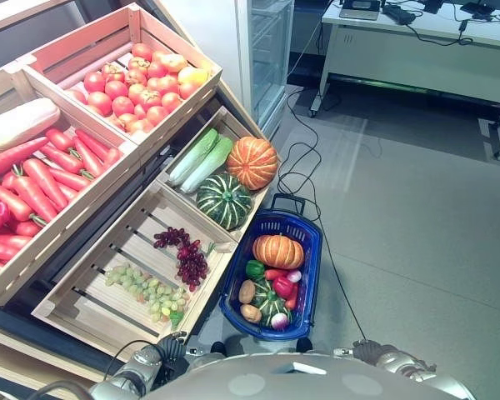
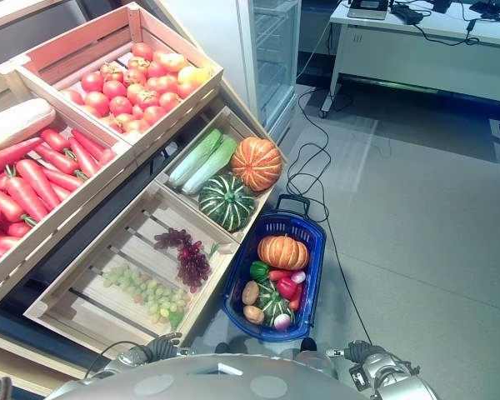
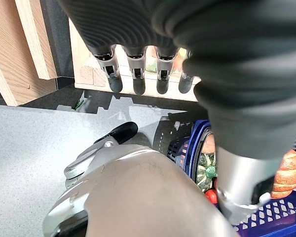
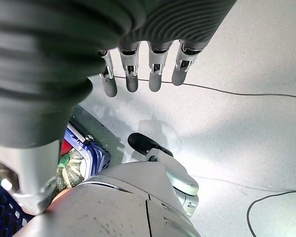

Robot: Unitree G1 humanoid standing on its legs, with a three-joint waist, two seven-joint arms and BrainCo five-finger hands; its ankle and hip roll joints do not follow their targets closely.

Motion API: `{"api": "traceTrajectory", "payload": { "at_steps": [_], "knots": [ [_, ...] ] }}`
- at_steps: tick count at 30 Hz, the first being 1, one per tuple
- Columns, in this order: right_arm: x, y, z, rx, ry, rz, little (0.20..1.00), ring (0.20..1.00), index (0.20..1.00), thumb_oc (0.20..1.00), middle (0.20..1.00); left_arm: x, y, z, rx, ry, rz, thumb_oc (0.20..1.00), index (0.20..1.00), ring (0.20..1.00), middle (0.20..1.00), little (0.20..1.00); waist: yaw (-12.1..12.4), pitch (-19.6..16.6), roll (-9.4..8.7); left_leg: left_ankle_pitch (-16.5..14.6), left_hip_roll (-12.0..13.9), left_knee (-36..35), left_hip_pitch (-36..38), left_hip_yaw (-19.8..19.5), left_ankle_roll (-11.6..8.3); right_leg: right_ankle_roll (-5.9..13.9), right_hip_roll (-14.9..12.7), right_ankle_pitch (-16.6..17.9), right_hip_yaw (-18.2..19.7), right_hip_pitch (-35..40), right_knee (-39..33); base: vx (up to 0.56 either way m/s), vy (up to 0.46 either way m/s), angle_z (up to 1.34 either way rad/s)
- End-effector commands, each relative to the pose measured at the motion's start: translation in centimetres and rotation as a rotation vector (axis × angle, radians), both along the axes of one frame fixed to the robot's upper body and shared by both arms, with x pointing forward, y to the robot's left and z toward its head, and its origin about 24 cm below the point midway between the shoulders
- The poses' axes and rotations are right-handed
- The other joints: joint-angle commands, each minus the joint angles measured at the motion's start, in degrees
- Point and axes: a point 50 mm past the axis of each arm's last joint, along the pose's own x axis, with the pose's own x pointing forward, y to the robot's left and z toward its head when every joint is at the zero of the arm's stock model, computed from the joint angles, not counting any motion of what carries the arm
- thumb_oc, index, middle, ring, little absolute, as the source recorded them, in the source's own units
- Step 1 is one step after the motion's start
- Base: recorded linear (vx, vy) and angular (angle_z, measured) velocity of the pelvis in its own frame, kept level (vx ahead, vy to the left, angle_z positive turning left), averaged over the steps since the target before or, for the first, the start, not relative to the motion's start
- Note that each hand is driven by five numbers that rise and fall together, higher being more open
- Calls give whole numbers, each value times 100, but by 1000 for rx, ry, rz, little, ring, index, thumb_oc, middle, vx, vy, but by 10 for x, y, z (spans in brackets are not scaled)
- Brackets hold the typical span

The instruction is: Pick up fruits and vegetables into the basket

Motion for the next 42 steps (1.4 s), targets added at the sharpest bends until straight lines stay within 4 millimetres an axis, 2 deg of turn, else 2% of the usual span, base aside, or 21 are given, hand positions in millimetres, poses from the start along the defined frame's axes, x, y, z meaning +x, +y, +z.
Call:
{"api": "traceTrajectory", "payload": {
  "at_steps": [1,17,22,27,33,38,42],
  "knots": [
    [17,3,2,-10,2,66,1000,1000,1000,1000,1000,22,2,4,15,-32,-10,1000,1000,1000,1000,1000,-56,265,-194,-569,-217,41,102,-42,237,254,-231,-351,-359,339,60,0,0,0],
    [13,2,2,-11,8,61,1000,1000,1000,1000,1000,18,4,4,28,-32,7,1000,1000,1000,1000,1000,-41,319,-201,-546,-216,41,69,-92,224,247,-218,-344,-371,327,60,12,-4,0],
    [17,1,3,-10,-10,46,1000,1000,1000,1000,1000,21,4,5,31,-49,32,1000,1000,1000,1000,1000,-51,492,-172,-441,-207,41,-166,-58,196,274,-232,-262,-338,95,60,6,-13,0],
    [47,0,11,-20,-89,36,1000,1000,1000,1000,1000,47,3,12,35,-127,66,1000,1000,1000,1000,1000,-115,1038,-82,-273,-255,41,-711,-95,243,226,-206,-83,-226,-511,60,-181,-11,-9],
    [72,-5,22,-46,-160,18,1000,1000,1000,1000,1000,83,4,26,24,-256,127,1000,1000,1000,1000,1000,-204,1713,-3,-84,-324,41,-1288,-180,271,142,-103,82,-86,-1089,60,-167,-28,-2],
    [89,-10,30,-48,-219,-14,1000,1000,1000,1000,1000,108,3,39,-1,-366,151,1000,1000,1000,1000,1000,-206,2053,16,43,-364,41,-1601,-339,248,85,-23,117,-39,-1335,61,-98,-44,2],
    [110,-14,42,-39,-291,-55,1000,1000,1000,1000,1000,134,-1,55,-31,-492,138,1000,1000,1000,1000,1000,-211,2273,44,111,-406,41,-1806,-481,241,2,33,23,15,-1601,306,-113,-6,12]
  ]
}}
